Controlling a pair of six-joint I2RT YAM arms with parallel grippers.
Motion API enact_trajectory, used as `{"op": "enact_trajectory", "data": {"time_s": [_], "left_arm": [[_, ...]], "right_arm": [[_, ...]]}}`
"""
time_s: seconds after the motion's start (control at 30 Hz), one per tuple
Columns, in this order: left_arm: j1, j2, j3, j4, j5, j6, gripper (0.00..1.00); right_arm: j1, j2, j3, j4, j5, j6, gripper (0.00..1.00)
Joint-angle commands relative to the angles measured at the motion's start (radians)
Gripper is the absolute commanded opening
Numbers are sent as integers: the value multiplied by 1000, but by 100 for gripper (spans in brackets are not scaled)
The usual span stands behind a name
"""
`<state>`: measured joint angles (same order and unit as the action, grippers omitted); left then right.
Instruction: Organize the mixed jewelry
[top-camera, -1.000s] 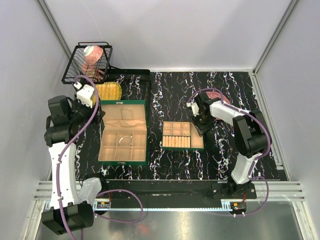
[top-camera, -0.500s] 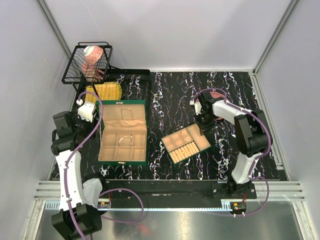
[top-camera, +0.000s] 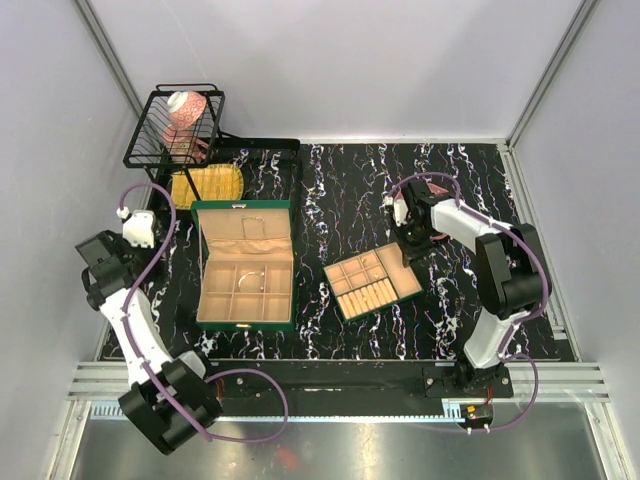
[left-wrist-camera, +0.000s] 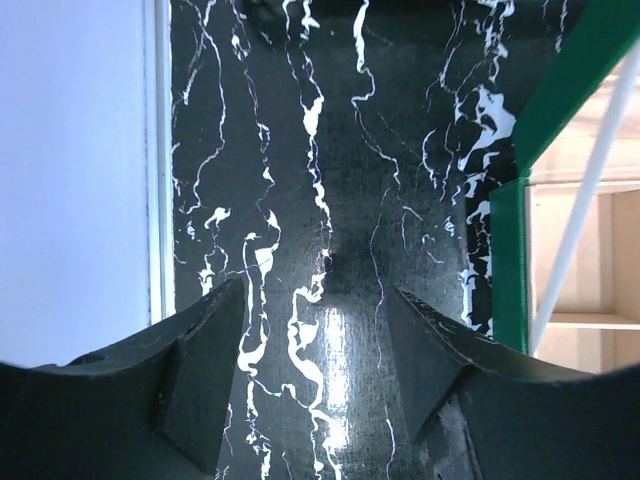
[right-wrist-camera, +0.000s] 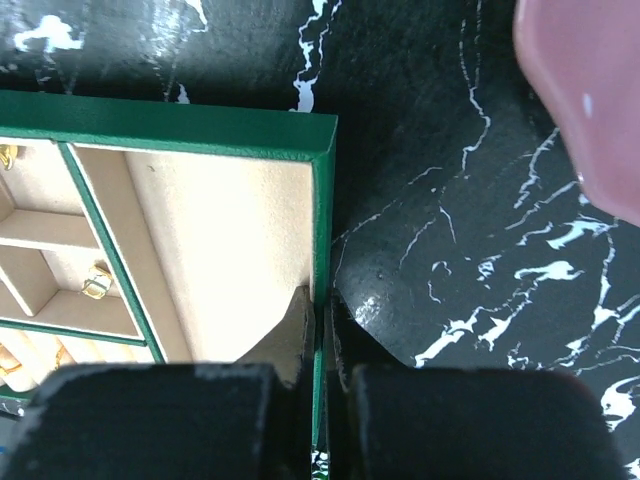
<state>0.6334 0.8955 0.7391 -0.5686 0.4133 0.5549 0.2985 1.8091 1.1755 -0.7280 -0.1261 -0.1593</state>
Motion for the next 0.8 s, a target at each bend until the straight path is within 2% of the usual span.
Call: {"op": "enact_trajectory", "data": {"time_s": [0.0,0.3,0.77], "left_arm": [[37,80,14,10,67,71,62],[26,161,-35,-175,85,339,60],[-211,212,-142,-255,-59,522,58]], "right_arm": [[-10,-114,27,-13,-73,14,0],[-12,-192,96,-76,-107,-2,0],[-12,-175,213,-146,-129,4,0]]}}
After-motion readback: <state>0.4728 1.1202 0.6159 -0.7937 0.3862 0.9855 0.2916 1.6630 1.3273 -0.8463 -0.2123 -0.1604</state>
